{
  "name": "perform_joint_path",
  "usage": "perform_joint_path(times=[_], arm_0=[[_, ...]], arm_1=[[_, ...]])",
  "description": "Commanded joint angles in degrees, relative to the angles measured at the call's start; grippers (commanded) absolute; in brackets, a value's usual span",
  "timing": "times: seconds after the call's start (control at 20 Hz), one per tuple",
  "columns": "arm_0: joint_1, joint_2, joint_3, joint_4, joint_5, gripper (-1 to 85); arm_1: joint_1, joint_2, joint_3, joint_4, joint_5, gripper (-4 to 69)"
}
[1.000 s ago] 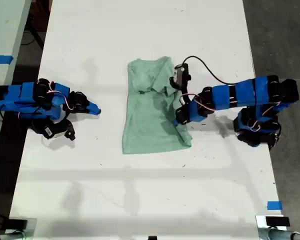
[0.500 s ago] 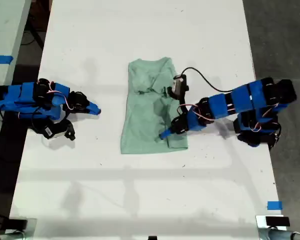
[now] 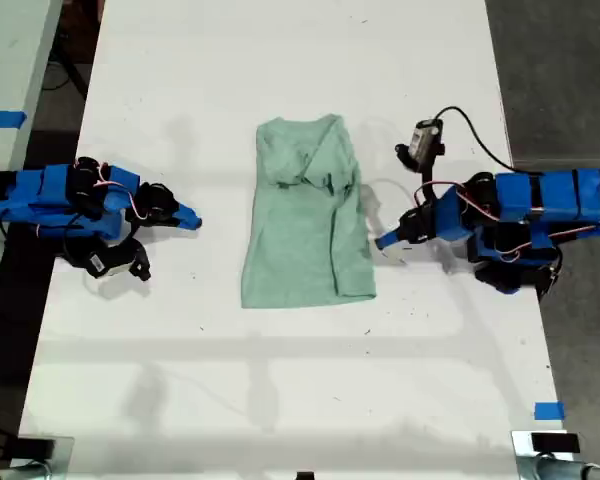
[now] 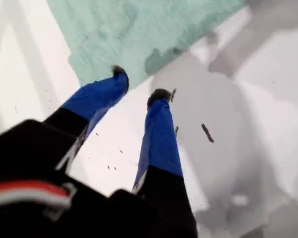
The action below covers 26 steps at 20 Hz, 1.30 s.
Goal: Fold t shirt
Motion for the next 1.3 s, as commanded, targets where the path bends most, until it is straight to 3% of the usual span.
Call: perform_joint_path(times=[0.0,0.15,0.3,1.25], arm_0=[[-0.4,0.4,1.1,-0.4,-1.0,0.0],[-0.5,0.3,1.1,-0.5,-1.0,0.0],[-0.6,0.2,1.1,-0.5,-1.1,0.0],[-0.7,0.1,1.1,-0.6,-1.1,0.0]], arm_1=[[2.5,12.6,6.3,3.3,-0.8,2.0],[6.0,27.8,12.7,11.8,-0.2,2.0],[6.1,41.4,18.1,15.5,1.6,2.0],[5.4,41.9,18.2,16.8,3.3,2.0]])
